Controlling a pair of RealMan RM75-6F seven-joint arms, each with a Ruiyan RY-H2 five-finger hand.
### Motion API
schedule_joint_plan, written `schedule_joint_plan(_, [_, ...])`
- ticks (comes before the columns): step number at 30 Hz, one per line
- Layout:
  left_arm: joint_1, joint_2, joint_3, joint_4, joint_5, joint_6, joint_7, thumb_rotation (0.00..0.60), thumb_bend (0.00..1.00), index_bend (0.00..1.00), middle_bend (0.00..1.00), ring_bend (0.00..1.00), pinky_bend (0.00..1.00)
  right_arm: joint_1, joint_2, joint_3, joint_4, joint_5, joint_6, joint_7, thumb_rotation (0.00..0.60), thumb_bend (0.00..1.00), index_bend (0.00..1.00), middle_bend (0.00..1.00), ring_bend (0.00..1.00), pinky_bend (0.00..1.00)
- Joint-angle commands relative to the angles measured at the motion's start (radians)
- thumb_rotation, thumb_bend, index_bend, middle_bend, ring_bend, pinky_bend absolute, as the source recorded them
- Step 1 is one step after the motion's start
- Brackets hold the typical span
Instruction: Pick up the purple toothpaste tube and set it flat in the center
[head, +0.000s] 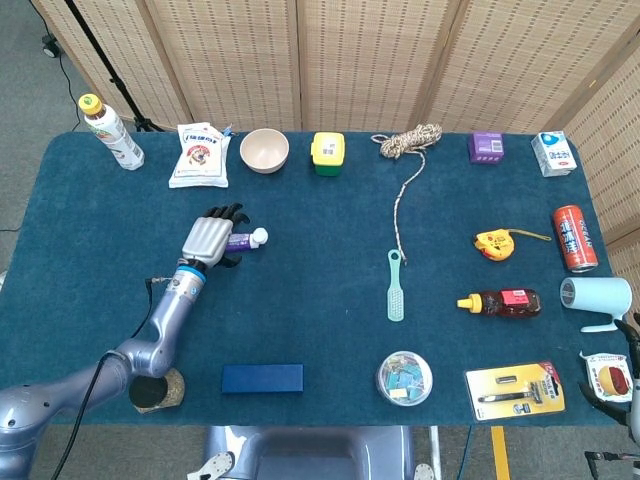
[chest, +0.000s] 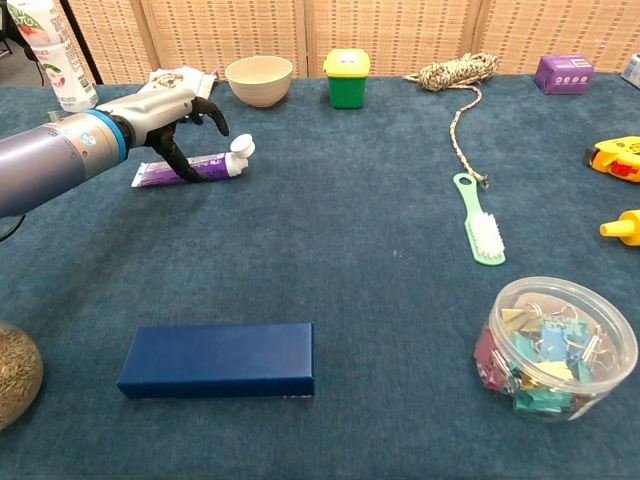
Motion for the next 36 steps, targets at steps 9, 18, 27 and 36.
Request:
schedule_joint_plan(9, [0.0,-0.004,0.011,-0.006,-0.04,0.011,0.09,0.6,0.22,0.36,0.25,0.25,0.19,-0.007,-0.002,0.0,0.001,0.001,0.005,0.006,0.6,0.0,0.16,0.1,0.01,0.01])
schedule_joint_plan(18, [-0.018,-0.051,-0.021,0.047,-0.094,0.016,0.123,0.6,0.22,0.31,0.23,0.23,0.19,-0.01,0.001,0.002,-0.003,0.001,0.007,0.004,0.6,0.0,0.16,0.1,0.01,0.01])
schedule_joint_plan(27, [-0.048,-0.026,-0.025,0.002,-0.175,-0.079,0.191,0.6,0.22,0.3,0.22,0.25,0.2,-0.021,-0.002,0.003,0.001,-0.003,0.024,0.014,0.6,0.0,0.16,0.1,0.01,0.01])
schedule_joint_plan(36, [-0.044,0.061,-0.017,-0.148,-0.25,-0.109,0.221,0.6,0.22,0.31,0.25,0.27,0.2,-0.032,-0.004,0.003,0.009,-0.011,0.041,0.03,0.6,0.0,0.16,0.1,0.01,0.01])
